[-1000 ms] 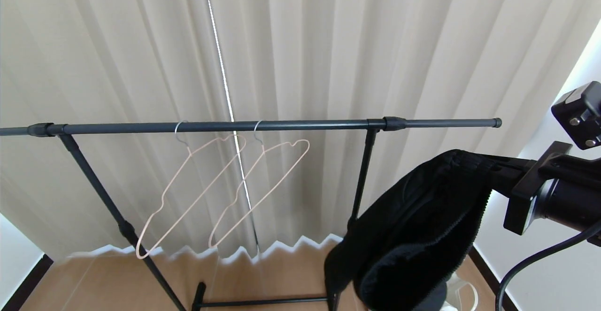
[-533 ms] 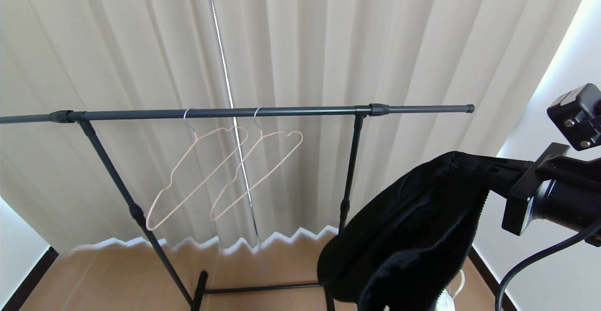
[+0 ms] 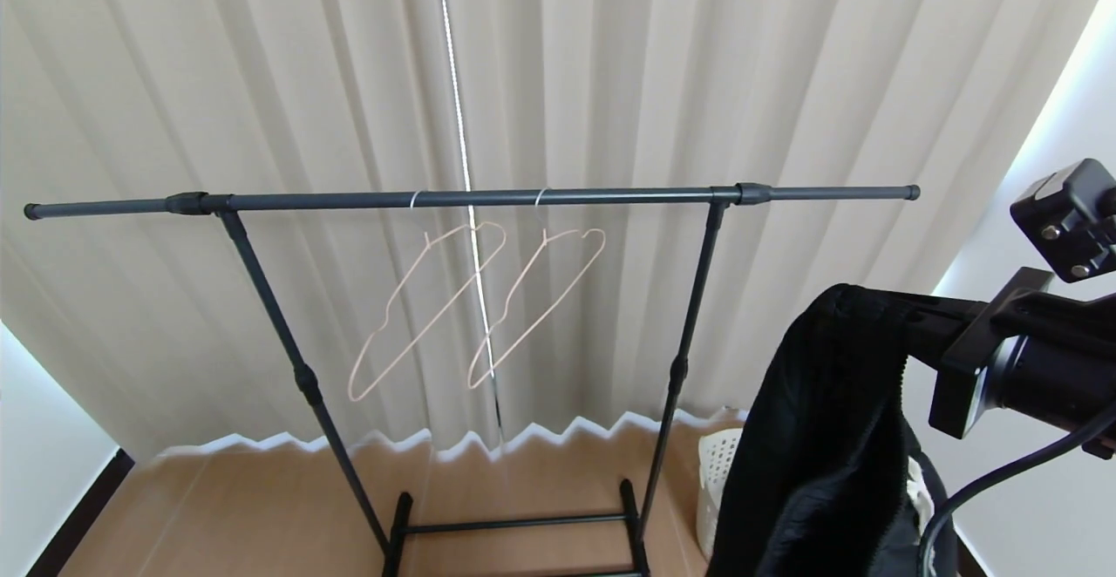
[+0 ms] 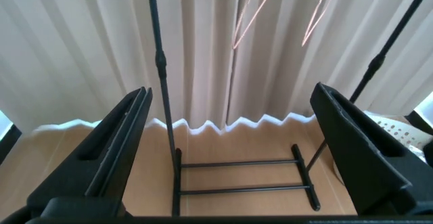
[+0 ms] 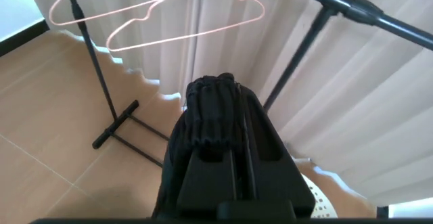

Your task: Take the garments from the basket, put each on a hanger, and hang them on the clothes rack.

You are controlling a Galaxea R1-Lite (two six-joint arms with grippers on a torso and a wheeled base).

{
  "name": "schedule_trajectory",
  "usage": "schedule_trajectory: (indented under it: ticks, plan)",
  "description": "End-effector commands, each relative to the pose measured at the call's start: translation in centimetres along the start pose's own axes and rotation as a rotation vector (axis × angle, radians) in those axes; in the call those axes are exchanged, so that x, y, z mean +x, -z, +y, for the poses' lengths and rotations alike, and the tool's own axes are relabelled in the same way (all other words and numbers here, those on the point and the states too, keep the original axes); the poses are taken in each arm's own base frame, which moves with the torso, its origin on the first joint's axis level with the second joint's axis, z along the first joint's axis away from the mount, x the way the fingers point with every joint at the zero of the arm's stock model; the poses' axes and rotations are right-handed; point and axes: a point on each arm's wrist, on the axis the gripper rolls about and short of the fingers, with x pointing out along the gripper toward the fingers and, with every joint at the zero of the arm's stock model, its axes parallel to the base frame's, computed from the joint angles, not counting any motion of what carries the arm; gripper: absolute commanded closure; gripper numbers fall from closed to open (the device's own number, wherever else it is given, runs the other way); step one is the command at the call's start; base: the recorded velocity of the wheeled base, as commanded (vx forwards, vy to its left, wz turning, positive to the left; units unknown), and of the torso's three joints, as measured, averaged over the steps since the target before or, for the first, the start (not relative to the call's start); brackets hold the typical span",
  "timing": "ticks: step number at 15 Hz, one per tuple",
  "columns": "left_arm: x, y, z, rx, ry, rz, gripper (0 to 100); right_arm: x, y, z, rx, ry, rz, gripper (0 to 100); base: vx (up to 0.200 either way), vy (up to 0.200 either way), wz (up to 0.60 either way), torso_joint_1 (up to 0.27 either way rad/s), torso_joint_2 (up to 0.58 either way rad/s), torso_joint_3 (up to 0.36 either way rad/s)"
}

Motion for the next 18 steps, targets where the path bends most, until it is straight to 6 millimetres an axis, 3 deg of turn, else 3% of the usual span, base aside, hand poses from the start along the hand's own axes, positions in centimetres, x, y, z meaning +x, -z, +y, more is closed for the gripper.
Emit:
schedule_trajectory:
  ticks: [1, 4, 7, 8, 9, 10, 12, 13, 15, 18]
  plan:
    - [0.0, 0.0, 0.0, 0.001, -0.001, 0.002, 0, 0.1, 0.4, 0.1, -0.001, -0.004, 0.017, 100, 0.0, 0.0, 0.0, 0.0, 0.0, 0.0]
    - [0.2, -0.1, 0.0, 0.003, 0.013, 0.035, 0, 0.4, 0.7, 1.2, -0.017, -0.046, 0.033, 100, 0.0, 0.0, 0.0, 0.0, 0.0, 0.0]
    - [1.7, -0.9, 0.0, 0.034, 0.03, 0.218, 0, 3.5, -0.7, 1.8, -0.028, 0.008, 0.052, 100, 0.0, 0.0, 0.0, 0.0, 0.0, 0.0]
    - [2.7, -3.0, -0.1, 0.06, 0.049, 0.257, 0, 5.5, -1.0, 1.9, -0.029, 0.026, 0.07, 100, 0.0, 0.0, 0.0, 0.0, 0.0, 0.0]
    - [3.2, -4.1, -0.1, 0.053, 0.078, 0.269, 0, 6.1, -1.2, 2.0, -0.03, 0.026, 0.071, 100, 0.0, 0.0, 0.0, 0.0, 0.0, 0.0]
    - [5.2, -6.1, -0.5, -0.025, 0.185, 0.357, 0, 7.4, -1.4, 2.2, -0.025, 0.034, 0.078, 100, 0.0, 0.0, 0.0, 0.0, 0.0, 0.0]
    - [8.5, -6.2, -1.0, -0.189, 0.265, 0.567, 0, 8.1, -1.3, 2.5, 0.023, 0.039, 0.089, 100, 0.0, 0.0, 0.0, 0.0, 0.0, 0.0]
    - [8.9, -6.3, -1.0, -0.208, 0.277, 0.588, 0, 8.1, -1.3, 2.7, 0.041, 0.043, 0.089, 100, 0.0, 0.0, 0.0, 0.0, 0.0, 0.0]
    - [11.2, -7.7, -2.6, -0.276, 0.468, 0.632, 0, 8.8, -2.3, 3.2, 0.128, 0.081, 0.066, 100, 0.0, 0.0, 0.0, 0.0, 0.0, 0.0]
    - [15.3, -7.8, -5.6, -0.285, 0.565, 0.798, 0, 10.2, -2.2, 3.5, 0.182, 0.081, 0.072, 100, 0.0, 0.0, 0.0, 0.0, 0.0, 0.0]
